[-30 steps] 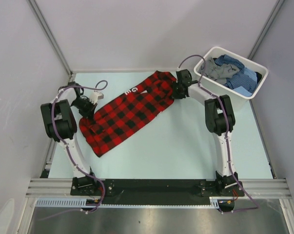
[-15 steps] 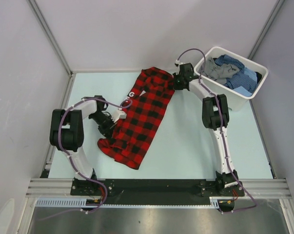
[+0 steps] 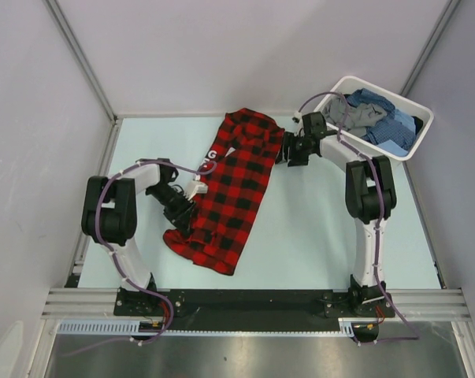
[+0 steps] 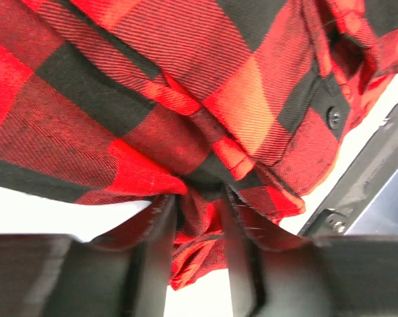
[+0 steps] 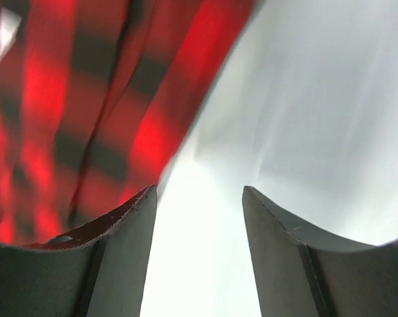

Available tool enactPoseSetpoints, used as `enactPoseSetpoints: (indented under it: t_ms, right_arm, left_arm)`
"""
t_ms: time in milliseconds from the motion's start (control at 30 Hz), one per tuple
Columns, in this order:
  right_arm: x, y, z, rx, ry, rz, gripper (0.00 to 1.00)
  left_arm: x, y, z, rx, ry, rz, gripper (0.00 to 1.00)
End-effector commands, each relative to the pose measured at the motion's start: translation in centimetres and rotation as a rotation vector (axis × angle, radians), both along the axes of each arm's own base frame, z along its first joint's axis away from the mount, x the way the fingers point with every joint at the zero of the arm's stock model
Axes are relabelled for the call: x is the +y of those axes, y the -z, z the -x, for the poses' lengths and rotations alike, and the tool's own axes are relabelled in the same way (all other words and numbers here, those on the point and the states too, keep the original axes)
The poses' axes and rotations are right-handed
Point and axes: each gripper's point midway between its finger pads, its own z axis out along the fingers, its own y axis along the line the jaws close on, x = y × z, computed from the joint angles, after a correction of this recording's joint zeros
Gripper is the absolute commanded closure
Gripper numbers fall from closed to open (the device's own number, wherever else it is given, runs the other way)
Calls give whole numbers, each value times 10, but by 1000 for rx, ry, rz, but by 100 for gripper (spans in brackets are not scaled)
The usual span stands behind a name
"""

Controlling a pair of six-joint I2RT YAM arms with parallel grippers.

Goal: Fold and stack the long sleeve shirts
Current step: Fold the shirt

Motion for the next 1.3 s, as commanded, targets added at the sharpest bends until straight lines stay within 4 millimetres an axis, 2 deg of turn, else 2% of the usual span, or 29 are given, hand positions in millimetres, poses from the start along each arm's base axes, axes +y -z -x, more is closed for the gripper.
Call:
enactPoseSetpoints:
  t_ms: [0, 33, 100, 133, 167, 200, 267, 333, 367, 533, 567, 667, 700, 767, 800, 900, 933, 1033, 1100, 1133, 1167, 1267]
  right_arm:
    - [32, -31, 57, 66, -32, -113, 41]
    - [38, -18, 74, 109, -46, -108, 41]
    - [45, -13, 88, 126, -64, -108, 41]
    - [47, -3, 99, 151, -73, -98, 41]
    - [53, -1, 105, 156, -86, -96, 42]
    - [55, 3, 109, 163, -92, -94, 42]
    - [61, 13, 125, 189, -115, -81, 42]
    - [65, 15, 135, 192, -129, -78, 42]
    - [70, 22, 149, 224, -136, -82, 42]
    - [95, 24, 180, 276, -164, -168, 44]
    - [96, 31, 193, 302, -169, -167, 44]
    - [100, 34, 209, 334, -153, -201, 44]
    - [97, 44, 223, 381, -134, -199, 45]
    - [98, 46, 231, 400, -125, -227, 47]
    - [95, 53, 243, 432, -116, -220, 49]
    - [97, 55, 249, 448, -91, -244, 59]
    - [95, 57, 251, 451, -84, -241, 70]
    - [92, 57, 247, 442, -63, -238, 83]
    - [95, 52, 244, 437, -55, -253, 81]
    - [99, 48, 242, 434, -67, -278, 71]
    - [105, 43, 244, 434, -79, -290, 66]
    - [118, 40, 249, 415, -102, -307, 62]
  left_arm:
    - [-12, -17, -3, 0, -87, 88, 54]
    - [-9, -21, -9, -8, -123, 103, 51]
    - [-10, -32, -22, -41, -166, 146, 46]
    - [-5, -37, -28, -50, -203, 157, 45]
    - [-8, -43, -34, -69, -211, 181, 44]
    - [2, -49, -43, -104, -259, 190, 44]
    - [7, -57, -55, -152, -296, 195, 43]
    - [13, -68, -61, -201, -329, 199, 43]
    - [15, -70, -64, -222, -338, 197, 43]
    - [27, -93, -67, -314, -406, 194, 42]
    - [29, -97, -69, -339, -416, 193, 41]
    - [36, -108, -66, -392, -452, 189, 41]
    - [38, -111, -65, -407, -465, 184, 41]
    - [37, -118, -61, -445, -471, 190, 41]
    - [35, -119, -60, -448, -481, 197, 41]
    - [32, -122, -54, -453, -491, 213, 41]
    - [31, -121, -51, -449, -486, 216, 41]
    - [30, -121, -43, -472, -455, 217, 40]
    - [31, -120, -39, -485, -440, 212, 39]
    - [30, -116, -36, -475, -438, 210, 39]
    - [31, -114, -35, -472, -437, 202, 39]
    - [31, -114, -34, -475, -439, 203, 39]
